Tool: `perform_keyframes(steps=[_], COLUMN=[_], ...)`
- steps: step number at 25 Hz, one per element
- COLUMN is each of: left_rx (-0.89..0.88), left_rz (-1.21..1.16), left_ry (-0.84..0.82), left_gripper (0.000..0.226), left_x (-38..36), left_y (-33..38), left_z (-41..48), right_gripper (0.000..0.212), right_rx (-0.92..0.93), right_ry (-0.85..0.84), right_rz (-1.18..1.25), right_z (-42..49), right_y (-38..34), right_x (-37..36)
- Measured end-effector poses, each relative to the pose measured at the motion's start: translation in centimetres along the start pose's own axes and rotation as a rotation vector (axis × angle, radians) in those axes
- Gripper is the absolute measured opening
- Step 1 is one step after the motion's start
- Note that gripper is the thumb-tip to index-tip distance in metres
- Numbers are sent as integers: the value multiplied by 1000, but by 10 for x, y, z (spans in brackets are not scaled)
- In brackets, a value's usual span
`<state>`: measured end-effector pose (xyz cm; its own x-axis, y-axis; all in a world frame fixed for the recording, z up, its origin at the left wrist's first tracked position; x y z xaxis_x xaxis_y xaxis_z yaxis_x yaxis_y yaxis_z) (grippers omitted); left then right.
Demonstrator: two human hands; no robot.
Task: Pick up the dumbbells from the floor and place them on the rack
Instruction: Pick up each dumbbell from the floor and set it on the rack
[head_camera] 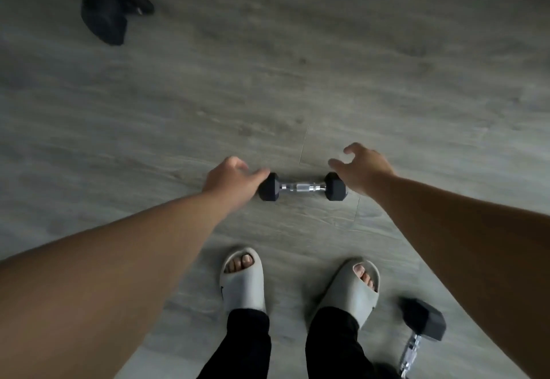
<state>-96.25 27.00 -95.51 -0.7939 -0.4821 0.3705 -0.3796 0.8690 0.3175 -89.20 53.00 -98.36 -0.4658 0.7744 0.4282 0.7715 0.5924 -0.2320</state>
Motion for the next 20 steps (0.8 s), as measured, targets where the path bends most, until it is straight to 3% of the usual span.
perform_keyframes(steps=[7, 10, 15, 20], left_rx=[69, 59, -28, -185], left_rz=[-365, -362, -267, -97], left_ry=[-20, 45, 125, 261], left_gripper=[73, 71, 60, 55], left_x=[-111, -125, -93, -4], left_y=[-61, -69, -45, 47], left_z=[127, 149, 132, 55], right_gripper=[63, 56, 48, 46], right_rx=[-121, -128, -90, -46], right_ry=[-13, 9, 35, 105], right_rz=[103, 143, 201, 439], right_z=[116, 136, 111, 30], right_y=[58, 64, 59, 17], right_x=[-86, -94, -84, -5])
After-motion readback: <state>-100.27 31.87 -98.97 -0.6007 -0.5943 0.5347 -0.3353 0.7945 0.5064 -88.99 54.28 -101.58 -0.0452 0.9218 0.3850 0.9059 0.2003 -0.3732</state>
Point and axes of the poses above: each hand's wrist, its own z-axis towards the middle knuckle, its own x-axis out of the back of the hand, y = z × x, the point moved 2 cm from there along z, towards the middle knuckle, and after that the axes turned 13 degrees about -y, right-handed, at the moved point
